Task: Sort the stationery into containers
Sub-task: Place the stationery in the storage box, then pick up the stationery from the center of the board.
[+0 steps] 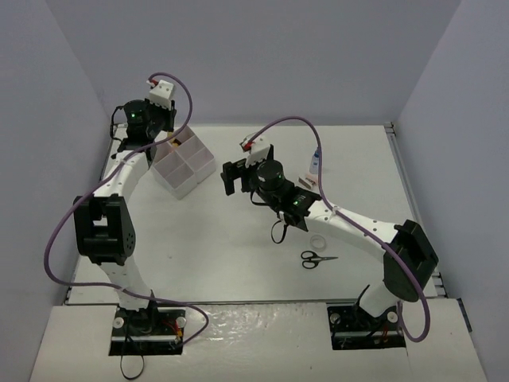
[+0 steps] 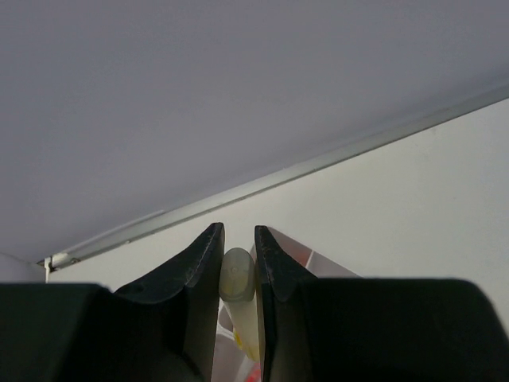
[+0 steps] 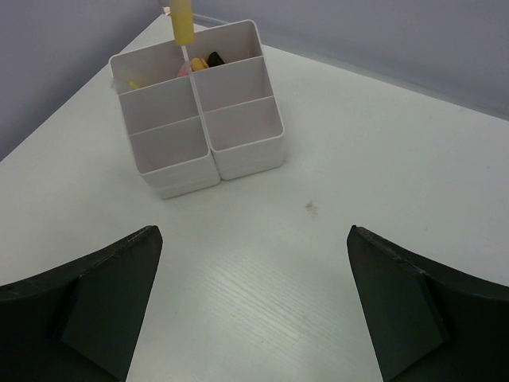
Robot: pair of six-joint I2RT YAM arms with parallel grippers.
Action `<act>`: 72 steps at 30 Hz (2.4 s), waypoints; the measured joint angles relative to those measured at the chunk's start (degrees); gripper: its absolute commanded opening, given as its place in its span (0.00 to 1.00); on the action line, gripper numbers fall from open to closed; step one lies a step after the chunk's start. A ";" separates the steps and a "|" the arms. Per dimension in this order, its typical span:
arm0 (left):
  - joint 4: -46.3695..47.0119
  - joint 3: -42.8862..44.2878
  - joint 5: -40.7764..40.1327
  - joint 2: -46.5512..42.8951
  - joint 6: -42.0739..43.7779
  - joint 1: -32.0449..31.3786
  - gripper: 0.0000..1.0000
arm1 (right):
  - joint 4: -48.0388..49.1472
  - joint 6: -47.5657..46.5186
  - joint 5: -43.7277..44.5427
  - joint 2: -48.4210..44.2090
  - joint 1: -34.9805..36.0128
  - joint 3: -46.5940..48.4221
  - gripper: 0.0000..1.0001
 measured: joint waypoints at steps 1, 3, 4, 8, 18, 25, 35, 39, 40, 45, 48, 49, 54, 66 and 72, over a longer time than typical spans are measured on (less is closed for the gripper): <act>1.84 -0.03 -0.17 1.09 0.76 0.11 0.00 | 0.01 0.22 0.00 -0.54 -0.63 -0.52 1.00; 5.65 -0.05 0.35 3.05 1.78 0.25 0.00 | -0.03 0.95 -0.03 -0.93 -2.10 -1.28 1.00; 7.40 -0.03 0.87 4.05 1.96 0.27 0.00 | -0.12 1.21 -0.03 -0.94 -2.64 -1.53 1.00; 12.52 -0.03 2.57 7.18 1.90 0.39 0.00 | -1.04 1.74 -0.01 -0.94 -4.35 -2.52 1.00; 19.63 0.06 6.79 10.93 2.10 0.47 0.00 | -2.29 1.96 -0.11 -0.96 -4.68 -2.97 1.00; 22.29 -2.46 7.18 11.70 3.37 0.47 0.00 | -3.06 1.95 -0.20 -1.16 -4.83 -3.21 1.00; 25.56 -9.53 9.47 11.70 4.18 0.35 0.21 | -3.27 2.06 -0.22 -2.75 -5.56 -4.77 1.00; 25.65 -9.56 9.43 11.70 4.16 0.47 0.48 | -3.29 2.32 -0.22 -3.27 -5.58 -4.81 1.00; 25.59 -9.56 9.37 11.70 4.14 0.49 0.52 | -3.29 2.38 -0.22 -3.38 -5.59 -4.85 1.00; 25.40 -9.56 8.77 11.70 3.39 0.49 0.63 | -4.40 2.75 -0.05 -3.90 -6.00 -5.00 1.00; 24.61 -9.54 8.39 11.58 2.25 0.49 0.66 | -6.15 3.13 0.80 -4.24 -6.35 -5.00 1.00; 23.84 -9.52 8.32 11.31 1.71 0.49 0.66 | -7.06 3.43 1.39 -4.40 -6.60 -5.00 1.00; 16.36 -7.82 7.77 7.37 -1.59 0.49 0.66 | -12.86 5.22 3.90 -6.79 -9.28 -5.00 1.00; -11.60 4.03 11.33 -9.93 -4.17 0.49 0.66 | -34.98 16.93 3.86 -21.40 -21.77 -8.39 0.85; -21.44 -1.17 16.41 -18.33 -4.35 0.49 0.66 | -43.69 22.50 -2.49 -26.25 -30.80 -18.10 0.40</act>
